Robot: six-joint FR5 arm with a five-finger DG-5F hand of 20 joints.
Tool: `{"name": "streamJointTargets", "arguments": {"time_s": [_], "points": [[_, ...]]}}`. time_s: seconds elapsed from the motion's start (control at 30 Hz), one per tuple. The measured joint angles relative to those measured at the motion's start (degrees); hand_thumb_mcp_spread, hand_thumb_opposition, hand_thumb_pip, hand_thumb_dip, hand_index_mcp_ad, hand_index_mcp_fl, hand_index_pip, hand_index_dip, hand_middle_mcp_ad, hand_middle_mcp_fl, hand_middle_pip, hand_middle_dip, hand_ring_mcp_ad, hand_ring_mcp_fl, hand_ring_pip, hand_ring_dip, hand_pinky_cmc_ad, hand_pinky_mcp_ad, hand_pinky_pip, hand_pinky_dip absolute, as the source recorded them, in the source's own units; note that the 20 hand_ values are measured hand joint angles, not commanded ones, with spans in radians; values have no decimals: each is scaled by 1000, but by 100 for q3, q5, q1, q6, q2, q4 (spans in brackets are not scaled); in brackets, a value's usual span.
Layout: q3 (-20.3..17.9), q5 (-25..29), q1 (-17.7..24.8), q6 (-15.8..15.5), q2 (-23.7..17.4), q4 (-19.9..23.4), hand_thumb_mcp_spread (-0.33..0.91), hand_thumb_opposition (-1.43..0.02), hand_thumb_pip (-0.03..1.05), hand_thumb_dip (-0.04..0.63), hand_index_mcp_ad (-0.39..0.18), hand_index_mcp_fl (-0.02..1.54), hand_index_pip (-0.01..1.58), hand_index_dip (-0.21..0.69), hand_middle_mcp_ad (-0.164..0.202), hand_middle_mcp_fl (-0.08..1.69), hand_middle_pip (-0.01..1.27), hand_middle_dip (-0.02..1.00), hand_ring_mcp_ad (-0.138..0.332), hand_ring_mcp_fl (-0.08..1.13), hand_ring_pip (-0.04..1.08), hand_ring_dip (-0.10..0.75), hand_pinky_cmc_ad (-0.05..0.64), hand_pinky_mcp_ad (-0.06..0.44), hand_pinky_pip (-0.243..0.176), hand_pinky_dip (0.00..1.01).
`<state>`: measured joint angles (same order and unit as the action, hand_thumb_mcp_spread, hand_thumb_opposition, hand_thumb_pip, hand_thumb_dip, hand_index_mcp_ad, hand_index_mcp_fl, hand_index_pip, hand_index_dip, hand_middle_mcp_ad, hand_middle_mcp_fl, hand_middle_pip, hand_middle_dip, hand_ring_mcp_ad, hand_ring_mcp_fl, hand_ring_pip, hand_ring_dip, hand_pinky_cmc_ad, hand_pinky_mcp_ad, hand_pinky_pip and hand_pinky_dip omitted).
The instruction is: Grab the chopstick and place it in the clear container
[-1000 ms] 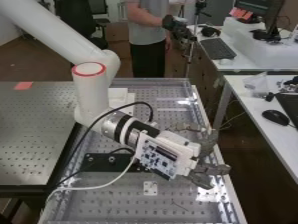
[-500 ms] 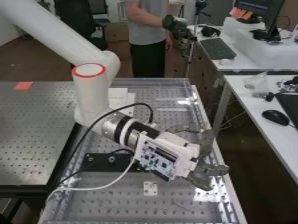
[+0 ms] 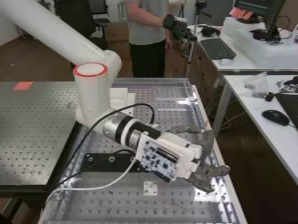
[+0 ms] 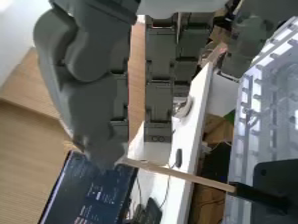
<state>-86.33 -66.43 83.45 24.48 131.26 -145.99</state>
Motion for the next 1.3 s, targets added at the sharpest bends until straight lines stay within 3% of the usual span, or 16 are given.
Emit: {"name": "streamJointTargets", "arguments": {"time_s": [0.1,0.17,0.5,0.6,0.97,1.3], "points": [[20,4,2,-8,11,-12,641,-974,422,298,-269,1056,648,283,30,1457,279,721,-7,415,112,414,387,326,-3,180],[26,6,2,-4,15,-19,658,-991,424,298,-269,1056,660,283,10,1452,278,733,-5,424,115,421,393,328,-3,180],[49,-71,-7,38,35,-102,654,-990,424,298,-269,1052,654,283,-2,1276,192,745,-9,426,113,426,387,328,-3,180],[39,-65,-9,38,34,-95,654,-1012,494,307,-269,1018,630,300,0,1260,192,747,-10,377,113,429,389,326,-3,180],[-4,-45,-25,29,-4,-63,590,-911,546,307,-269,958,548,307,-2,1178,148,738,-5,340,113,431,394,328,-2,180],[-83,-200,-116,-197,-160,12,564,-895,567,311,-269,909,513,291,0,1119,143,740,-10,293,108,431,386,328,-5,180]]}}
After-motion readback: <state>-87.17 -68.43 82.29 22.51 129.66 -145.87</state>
